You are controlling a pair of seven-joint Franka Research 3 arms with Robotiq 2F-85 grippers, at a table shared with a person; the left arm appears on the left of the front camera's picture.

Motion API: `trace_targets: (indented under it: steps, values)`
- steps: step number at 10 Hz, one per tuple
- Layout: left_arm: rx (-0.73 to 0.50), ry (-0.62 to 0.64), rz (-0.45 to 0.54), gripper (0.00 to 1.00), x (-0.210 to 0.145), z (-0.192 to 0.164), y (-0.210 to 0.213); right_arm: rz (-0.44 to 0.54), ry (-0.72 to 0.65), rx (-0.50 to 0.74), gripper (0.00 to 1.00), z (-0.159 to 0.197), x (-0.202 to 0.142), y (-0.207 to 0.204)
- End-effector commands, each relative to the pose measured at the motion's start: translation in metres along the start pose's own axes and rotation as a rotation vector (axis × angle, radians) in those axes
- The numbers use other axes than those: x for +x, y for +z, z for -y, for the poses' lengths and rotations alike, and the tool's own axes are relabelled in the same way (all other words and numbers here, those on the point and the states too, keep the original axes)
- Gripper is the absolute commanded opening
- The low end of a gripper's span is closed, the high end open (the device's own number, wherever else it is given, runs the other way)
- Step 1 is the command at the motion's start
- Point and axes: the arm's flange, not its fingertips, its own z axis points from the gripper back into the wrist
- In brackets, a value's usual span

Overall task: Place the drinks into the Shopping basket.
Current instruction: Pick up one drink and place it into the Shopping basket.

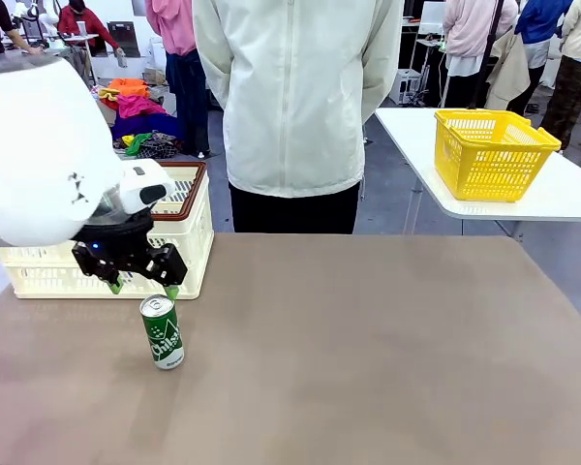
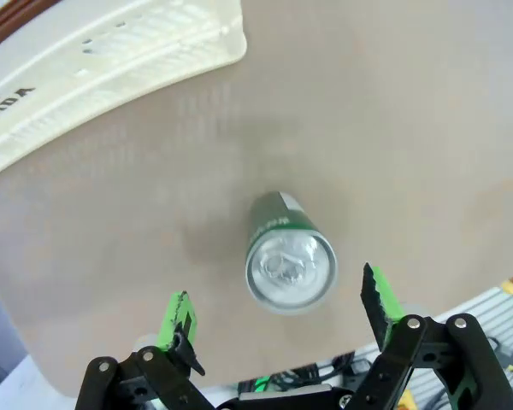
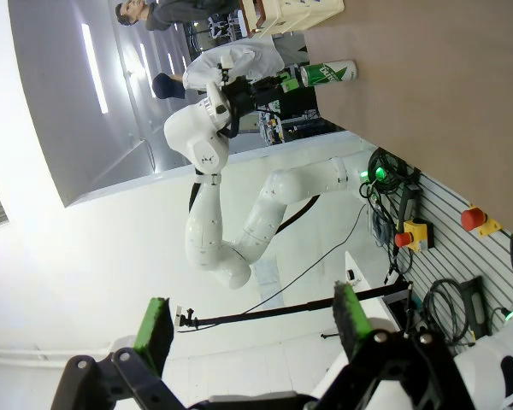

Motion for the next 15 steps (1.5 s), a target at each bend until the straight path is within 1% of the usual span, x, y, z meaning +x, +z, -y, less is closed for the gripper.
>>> trace_targets:
  steps: [1, 3, 6, 10, 11, 12, 15]
  values:
    - [-0.005, 0.045, -0.031, 1.00, 0.003, 0.003, -0.032, -0.007, -0.019, -0.016, 1.00, -0.006, -0.002, 0.002]
    - [0.012, 0.053, -0.086, 1.00, 0.004, 0.005, -0.058, -0.007, -0.019, -0.016, 1.00, -0.006, -0.002, 0.002]
    - [0.010, 0.047, -0.122, 1.00, 0.006, 0.004, -0.080, -0.007, -0.019, -0.016, 1.00, -0.006, -0.002, 0.002]
    - [-0.005, 0.047, -0.118, 1.00, 0.008, 0.004, -0.088, -0.007, -0.019, -0.016, 1.00, -0.006, -0.002, 0.002]
    - [-0.007, 0.040, -0.116, 0.47, 0.007, 0.004, -0.089, -0.007, -0.019, -0.016, 1.00, -0.006, -0.002, 0.002]
    - [-0.006, 0.036, -0.125, 0.00, 0.006, 0.005, -0.088, -0.007, -0.019, -0.016, 1.00, -0.006, -0.002, 0.002]
    - [0.001, 0.016, -0.157, 0.00, 0.003, 0.007, -0.086, -0.007, -0.019, -0.016, 1.00, -0.006, -0.002, 0.002]
